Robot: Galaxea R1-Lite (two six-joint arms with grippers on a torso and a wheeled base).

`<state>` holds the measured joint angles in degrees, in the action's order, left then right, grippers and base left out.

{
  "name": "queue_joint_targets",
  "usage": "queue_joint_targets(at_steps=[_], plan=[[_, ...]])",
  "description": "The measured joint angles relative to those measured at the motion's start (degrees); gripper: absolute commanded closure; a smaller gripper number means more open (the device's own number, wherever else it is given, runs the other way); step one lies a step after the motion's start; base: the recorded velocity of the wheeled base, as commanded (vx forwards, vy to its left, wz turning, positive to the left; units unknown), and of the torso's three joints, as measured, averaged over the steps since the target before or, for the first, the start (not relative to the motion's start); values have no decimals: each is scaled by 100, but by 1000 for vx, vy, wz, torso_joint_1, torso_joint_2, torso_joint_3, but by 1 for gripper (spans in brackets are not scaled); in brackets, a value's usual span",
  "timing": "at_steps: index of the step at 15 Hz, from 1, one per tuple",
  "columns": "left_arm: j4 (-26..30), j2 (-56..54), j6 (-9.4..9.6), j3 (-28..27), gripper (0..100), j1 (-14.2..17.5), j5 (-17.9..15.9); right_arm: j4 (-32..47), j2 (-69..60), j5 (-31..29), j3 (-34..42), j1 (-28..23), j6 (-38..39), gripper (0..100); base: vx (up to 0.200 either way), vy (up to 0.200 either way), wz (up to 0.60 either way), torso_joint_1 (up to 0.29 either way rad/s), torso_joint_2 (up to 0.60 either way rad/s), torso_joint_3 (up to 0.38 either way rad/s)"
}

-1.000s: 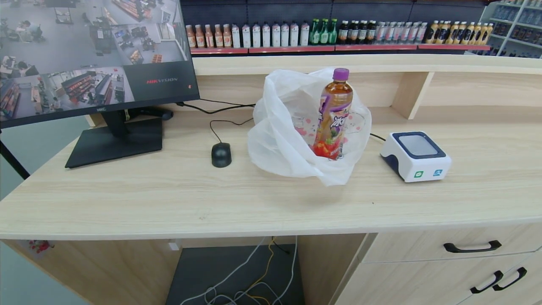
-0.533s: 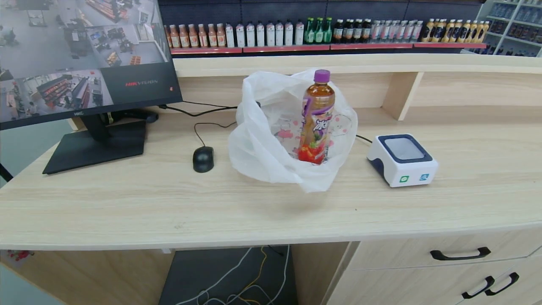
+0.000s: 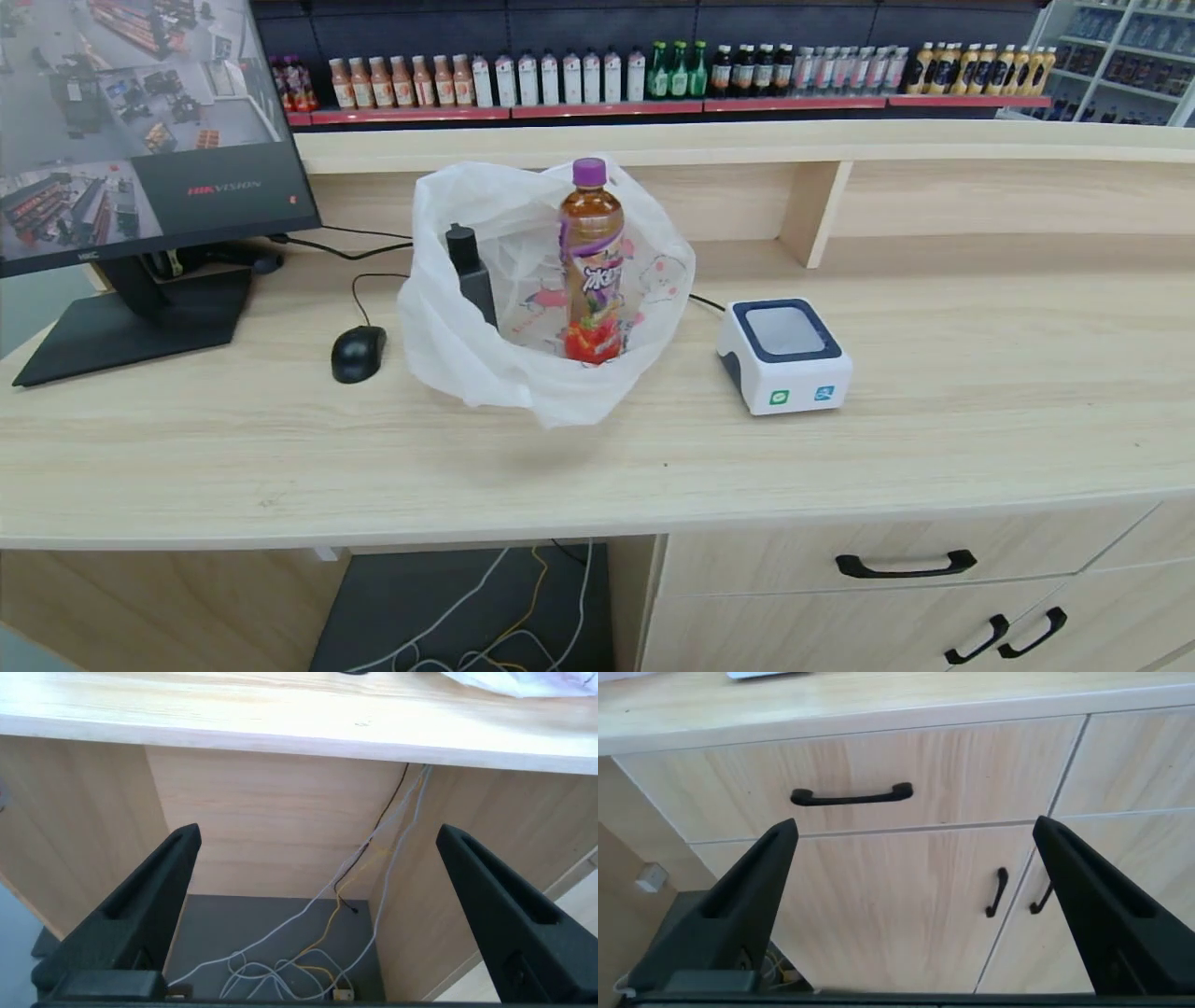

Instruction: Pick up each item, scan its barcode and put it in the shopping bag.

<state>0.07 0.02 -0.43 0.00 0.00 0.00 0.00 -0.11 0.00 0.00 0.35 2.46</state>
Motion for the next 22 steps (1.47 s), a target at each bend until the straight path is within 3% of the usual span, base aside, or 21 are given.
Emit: queue_joint_targets(at_steps=[3, 15, 22], plan=[[-7, 0, 0, 0, 0, 0, 0, -2, 0, 0, -2, -6, 0, 0, 0, -200, 0, 2, 1, 4], [-10, 0, 24, 0, 0, 0, 0, 0, 1, -2, 0, 2, -44, 0, -50, 0, 0, 3, 1, 0], [-7, 0, 16, 0, 0, 2, -2, 0, 4, -2, 0, 5, -52, 0, 0, -200, 0, 9, 5, 1]])
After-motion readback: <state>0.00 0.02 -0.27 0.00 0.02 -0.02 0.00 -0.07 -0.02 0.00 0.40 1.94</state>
